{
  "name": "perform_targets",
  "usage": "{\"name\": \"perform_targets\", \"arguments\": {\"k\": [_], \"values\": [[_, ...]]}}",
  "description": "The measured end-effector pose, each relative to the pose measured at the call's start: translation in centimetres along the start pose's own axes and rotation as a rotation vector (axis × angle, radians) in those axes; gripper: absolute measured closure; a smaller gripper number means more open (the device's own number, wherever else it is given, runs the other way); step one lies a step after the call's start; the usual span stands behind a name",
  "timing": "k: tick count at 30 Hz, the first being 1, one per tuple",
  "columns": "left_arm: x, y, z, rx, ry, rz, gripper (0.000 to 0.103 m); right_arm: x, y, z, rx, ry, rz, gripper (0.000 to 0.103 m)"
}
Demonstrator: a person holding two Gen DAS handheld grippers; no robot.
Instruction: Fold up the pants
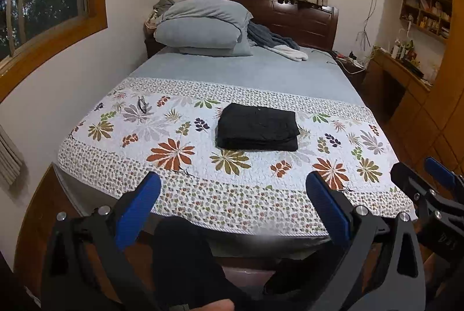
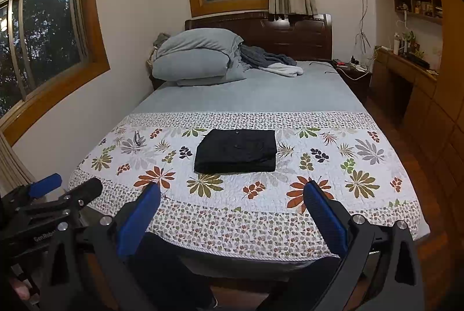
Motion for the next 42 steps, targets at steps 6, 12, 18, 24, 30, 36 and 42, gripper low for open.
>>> {"name": "perform_targets", "arguments": {"k": [6, 12, 18, 24, 30, 36, 42], "values": [[0.0, -0.4, 0.4, 0.002, 0.008, -0.009, 0.003, 0.2, -0.7, -0.1, 0.013, 0.016, -0.003, 0.004], [0.3, -0.8, 0.6, 0.005, 0.014, -0.008, 0.003, 0.4, -1.1, 0.0, 0.017, 0.034, -0.006, 0.004], [0.3, -1.3, 0.7, 0.007, 0.015, 0.003, 0.003, 0.5, -1.6, 0.1, 0.025, 0.039, 0.002, 0.004], [0.1, -1.7, 0.8, 0.005, 0.008, 0.020, 0.003, 0.7, -2.5, 0.2, 0.035, 0.052, 0.010, 0.004], [0.0, -2.1, 1.0, -0.004, -0.006, 0.041, 0.003, 0.6, -3.2, 0.3, 0.047, 0.056, 0.012, 0.004], [-0.1, -2.2, 1.1, -0.011, -0.009, 0.036, 0.003, 0.3, -3.5, 0.0, 0.056, 0.046, 0.014, 0.004], [-0.3, -2.1, 1.0, -0.019, -0.009, 0.033, 0.003, 0.0, -3.6, 0.1, 0.056, 0.034, 0.011, 0.004]]}}
Point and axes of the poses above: each gripper's, at about its wrist camera, not at the fingertips, and y roughly against the way its jaws point, x to its left, z to its top, the point moved 5 cm from there along -y, roughly the way its jaws point, and after that the axes turned 9 degrees about z, right-handed, at the moved point
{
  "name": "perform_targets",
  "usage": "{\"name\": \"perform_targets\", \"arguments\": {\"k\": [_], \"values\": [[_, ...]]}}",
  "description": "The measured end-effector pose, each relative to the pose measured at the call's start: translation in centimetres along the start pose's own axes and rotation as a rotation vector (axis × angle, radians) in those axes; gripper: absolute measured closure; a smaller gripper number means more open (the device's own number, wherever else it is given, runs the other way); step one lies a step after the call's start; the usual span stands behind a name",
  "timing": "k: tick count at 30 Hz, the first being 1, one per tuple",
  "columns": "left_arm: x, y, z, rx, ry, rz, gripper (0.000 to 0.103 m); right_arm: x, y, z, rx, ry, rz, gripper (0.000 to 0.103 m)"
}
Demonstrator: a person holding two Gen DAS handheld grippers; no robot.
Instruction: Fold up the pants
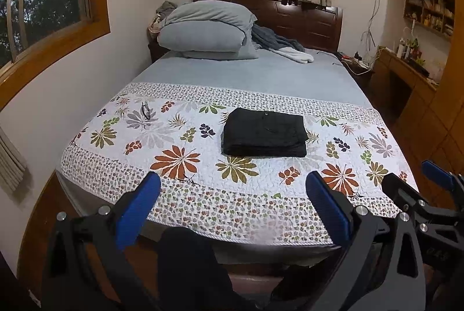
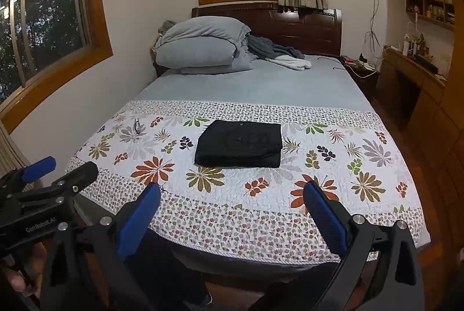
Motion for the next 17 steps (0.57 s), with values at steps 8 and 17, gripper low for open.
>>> {"name": "perform_targets", "arguments": {"k": [8, 17], "values": [[0.28, -0.05, 0.04, -0.001, 0.012, -0.002, 0.003, -0.35, -0.09, 0.04, 0.000, -0.007, -0.006, 0.004], [0.70, -0.06, -0.05, 0.023, 0.033, -0.015, 0.003, -0.39, 0.13, 0.04, -0.002, -0.009, -0.004, 0.004]]}}
Point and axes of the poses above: each gripper's, at about its wrist camera, not at the fingertips, and y roughly against the way its jaws point, x to its left, z to its top, the point moved 5 cm from there along -y, roughly the way its jaws point, and after that the axes turned 9 degrees about z, right-handed, at the moved point
